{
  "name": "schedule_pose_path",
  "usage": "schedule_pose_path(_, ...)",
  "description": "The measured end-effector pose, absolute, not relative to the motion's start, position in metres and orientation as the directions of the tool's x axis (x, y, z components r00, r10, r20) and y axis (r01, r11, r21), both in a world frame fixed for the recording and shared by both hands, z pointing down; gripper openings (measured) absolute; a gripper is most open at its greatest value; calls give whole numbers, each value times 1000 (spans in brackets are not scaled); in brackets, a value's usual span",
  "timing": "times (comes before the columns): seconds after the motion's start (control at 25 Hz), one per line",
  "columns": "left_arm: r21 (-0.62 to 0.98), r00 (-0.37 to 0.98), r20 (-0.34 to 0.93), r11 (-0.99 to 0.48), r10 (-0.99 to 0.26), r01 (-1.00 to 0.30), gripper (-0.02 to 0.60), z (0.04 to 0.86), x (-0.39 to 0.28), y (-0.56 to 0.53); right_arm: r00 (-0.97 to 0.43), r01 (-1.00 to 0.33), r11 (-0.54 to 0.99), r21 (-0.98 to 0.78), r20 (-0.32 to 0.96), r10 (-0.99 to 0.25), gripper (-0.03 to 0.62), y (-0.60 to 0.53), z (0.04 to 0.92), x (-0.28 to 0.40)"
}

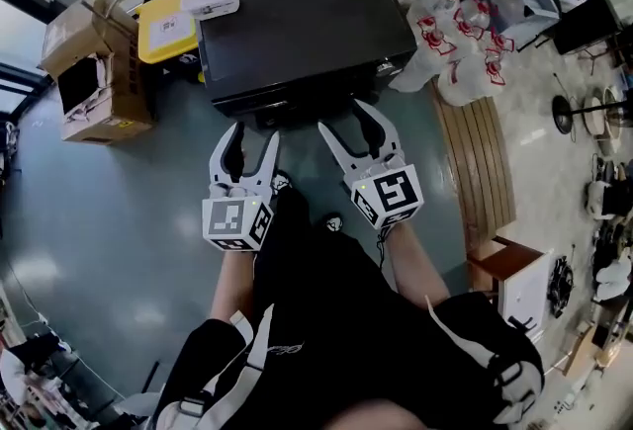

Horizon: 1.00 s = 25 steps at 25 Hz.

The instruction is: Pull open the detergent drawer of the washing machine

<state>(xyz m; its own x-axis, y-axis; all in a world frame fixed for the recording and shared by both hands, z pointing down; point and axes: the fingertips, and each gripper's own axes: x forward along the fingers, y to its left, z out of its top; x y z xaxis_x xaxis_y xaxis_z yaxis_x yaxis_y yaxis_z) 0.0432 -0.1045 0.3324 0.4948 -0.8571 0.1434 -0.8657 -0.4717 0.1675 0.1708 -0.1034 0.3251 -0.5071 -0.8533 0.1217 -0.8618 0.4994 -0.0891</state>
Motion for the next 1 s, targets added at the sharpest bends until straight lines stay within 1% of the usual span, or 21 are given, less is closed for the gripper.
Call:
schedule_pose_path(0.2, 189, 452, 179, -420, -874, -888, 259, 353, -2, -134, -552, -833, 546, -85, 187, -813, 258, -136, 349, 126)
schedule_pose_path(0.52, 253, 427, 260, -366, -866, -896, 259, 420, -45, -155, -580, -808, 580, -103, 313, -752, 258, -166, 417, 86)
schedule_pose_path(0.76, 268, 412, 330, -335, -849, -903, 259, 473, -70, -170, -583, -797, 596, -97, 378, -719, 262, -184, 463, 65)
schedule_pose_path(1.0, 276, 419, 389, -330, -821, -903, 259, 522, -75, -184, -558, -811, 572, -124, 460, -691, 262, -189, 521, 63)
